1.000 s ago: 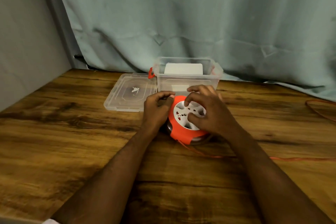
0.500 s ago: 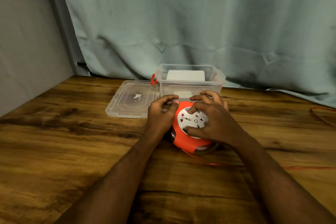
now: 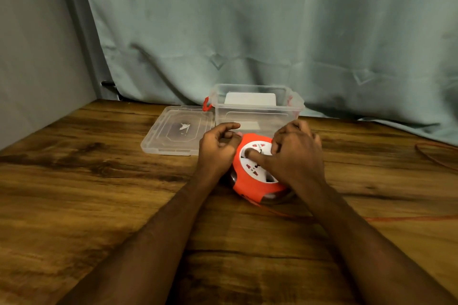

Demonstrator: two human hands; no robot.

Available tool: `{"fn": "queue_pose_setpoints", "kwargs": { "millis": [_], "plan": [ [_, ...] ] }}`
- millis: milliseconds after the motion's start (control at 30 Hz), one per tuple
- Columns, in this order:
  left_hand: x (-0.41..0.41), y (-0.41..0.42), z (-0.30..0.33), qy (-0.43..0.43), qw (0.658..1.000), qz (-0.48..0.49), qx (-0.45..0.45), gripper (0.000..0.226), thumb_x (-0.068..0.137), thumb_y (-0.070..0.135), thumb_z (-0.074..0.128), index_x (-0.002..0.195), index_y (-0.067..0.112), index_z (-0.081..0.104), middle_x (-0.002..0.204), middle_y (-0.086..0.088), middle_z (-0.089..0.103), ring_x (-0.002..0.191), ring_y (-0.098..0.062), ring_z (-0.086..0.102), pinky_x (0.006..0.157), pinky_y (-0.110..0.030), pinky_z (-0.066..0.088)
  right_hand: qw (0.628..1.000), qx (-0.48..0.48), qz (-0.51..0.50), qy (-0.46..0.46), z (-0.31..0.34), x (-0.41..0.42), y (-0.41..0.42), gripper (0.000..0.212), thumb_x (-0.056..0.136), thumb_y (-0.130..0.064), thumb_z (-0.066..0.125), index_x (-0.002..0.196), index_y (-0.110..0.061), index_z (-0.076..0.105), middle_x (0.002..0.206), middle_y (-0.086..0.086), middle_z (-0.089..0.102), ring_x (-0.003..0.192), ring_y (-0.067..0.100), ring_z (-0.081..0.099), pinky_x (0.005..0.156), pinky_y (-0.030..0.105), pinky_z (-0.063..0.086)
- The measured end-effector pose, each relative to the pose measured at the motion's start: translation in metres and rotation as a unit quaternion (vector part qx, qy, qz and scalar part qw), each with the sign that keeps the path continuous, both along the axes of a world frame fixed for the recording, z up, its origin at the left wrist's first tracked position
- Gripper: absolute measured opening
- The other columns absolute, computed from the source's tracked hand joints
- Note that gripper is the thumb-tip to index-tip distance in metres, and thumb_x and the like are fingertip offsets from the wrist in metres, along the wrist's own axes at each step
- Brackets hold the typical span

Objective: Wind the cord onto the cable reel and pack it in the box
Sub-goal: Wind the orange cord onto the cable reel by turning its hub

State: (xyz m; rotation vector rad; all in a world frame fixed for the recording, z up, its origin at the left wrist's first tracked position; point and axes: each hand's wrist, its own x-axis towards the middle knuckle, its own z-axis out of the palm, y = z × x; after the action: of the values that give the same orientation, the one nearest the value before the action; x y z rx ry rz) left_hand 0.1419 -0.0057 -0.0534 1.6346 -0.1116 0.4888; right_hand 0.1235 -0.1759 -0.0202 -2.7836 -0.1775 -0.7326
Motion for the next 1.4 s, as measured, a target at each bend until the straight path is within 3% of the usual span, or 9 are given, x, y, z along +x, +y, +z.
{"fn": "queue_pose_setpoints", "kwargs": {
  "millis": [167,267,367,500,800,967,1233,1333,1400],
  "plan": [
    [0.001,-0.001,0.0,0.002,1.0,-0.004,0.0,0.025,0.095,0.009,0.064,0.118,0.016,0.071,0.088,-0.008,0.072,0.084,-0.025,0.074,0.08,-0.046,0.063,1.0,0.01,-0.012,-0.027,0.001,0.002,-0.006,0.058,0.074,-0.081,0.061,0.068,-0.024,0.066,0.1,-0.006,0.069,0.12,0.019,0.048,0.097,0.042,0.039],
    [0.002,0.0,0.0,-0.002,1.0,-0.003,0.011,0.025,0.094,0.009,0.065,0.117,0.017,0.071,0.089,-0.007,0.073,0.086,-0.023,0.073,0.081,-0.045,0.063,0.991,0.001,0.125,-0.035,0.01,-0.002,-0.014,0.027,0.074,-0.059,0.065,0.081,-0.033,0.063,0.12,-0.009,0.064,0.127,0.017,0.043,0.1,0.042,0.038],
    [0.004,0.002,-0.001,-0.004,1.0,0.001,0.023,0.027,0.094,0.008,0.065,0.119,0.015,0.071,0.089,-0.009,0.073,0.085,-0.024,0.073,0.081,-0.045,0.062,0.96,-0.018,0.272,0.07,0.01,-0.002,-0.025,0.052,0.066,-0.058,0.062,0.116,-0.047,0.066,0.15,-0.011,0.048,0.145,0.015,0.027,0.112,0.049,0.028],
    [0.005,0.003,-0.001,-0.005,0.999,0.001,0.031,0.028,0.094,0.009,0.065,0.121,0.015,0.07,0.09,-0.008,0.073,0.086,-0.023,0.073,0.08,-0.045,0.063,0.956,-0.026,0.274,0.097,0.005,-0.001,-0.025,0.069,0.063,-0.066,0.056,0.129,-0.049,0.064,0.161,-0.008,0.04,0.152,0.016,0.014,0.114,0.052,0.022],
    [0.004,0.001,-0.002,-0.004,1.0,-0.007,0.023,0.029,0.094,0.009,0.065,0.121,0.015,0.069,0.087,-0.005,0.073,0.084,-0.02,0.073,0.08,-0.043,0.063,0.98,-0.032,0.188,0.056,0.005,-0.001,-0.023,0.07,0.06,-0.079,0.062,0.117,-0.04,0.07,0.152,-0.012,0.05,0.149,0.014,0.018,0.113,0.047,0.02],
    [0.005,-0.001,-0.002,-0.004,1.0,-0.005,0.017,0.03,0.093,0.008,0.066,0.122,0.015,0.069,0.089,-0.008,0.074,0.088,-0.023,0.073,0.083,-0.044,0.062,0.991,-0.042,0.127,0.027,0.001,-0.003,-0.009,0.07,0.057,-0.086,0.045,0.096,-0.032,0.066,0.139,-0.01,0.059,0.144,0.018,0.027,0.109,0.046,0.026],
    [0.005,0.0,-0.002,-0.005,1.0,-0.012,0.025,0.033,0.093,0.011,0.067,0.124,0.019,0.068,0.094,-0.01,0.075,0.089,-0.021,0.074,0.083,-0.041,0.062,0.999,-0.009,0.034,0.013,0.001,0.0,-0.005,0.067,0.059,-0.094,0.05,0.064,-0.026,0.054,0.107,-0.011,0.064,0.13,0.017,0.038,0.105,0.046,0.031],
    [0.005,0.0,-0.002,-0.005,1.0,-0.012,0.029,0.033,0.094,0.013,0.067,0.126,0.017,0.067,0.091,-0.008,0.075,0.085,-0.019,0.074,0.079,-0.038,0.063,0.999,-0.011,0.042,0.014,0.002,-0.001,-0.008,0.062,0.069,-0.088,0.06,0.065,-0.026,0.057,0.11,-0.011,0.064,0.132,0.017,0.037,0.105,0.045,0.029],
    [0.004,0.001,-0.002,-0.004,0.999,-0.012,0.03,0.033,0.093,0.013,0.068,0.126,0.017,0.066,0.088,-0.007,0.075,0.084,-0.02,0.074,0.078,-0.039,0.063,0.996,-0.007,0.086,0.014,0.006,-0.002,-0.013,0.052,0.072,-0.081,0.062,0.078,-0.03,0.061,0.118,-0.013,0.061,0.13,0.015,0.037,0.103,0.043,0.029]
  ]
}}
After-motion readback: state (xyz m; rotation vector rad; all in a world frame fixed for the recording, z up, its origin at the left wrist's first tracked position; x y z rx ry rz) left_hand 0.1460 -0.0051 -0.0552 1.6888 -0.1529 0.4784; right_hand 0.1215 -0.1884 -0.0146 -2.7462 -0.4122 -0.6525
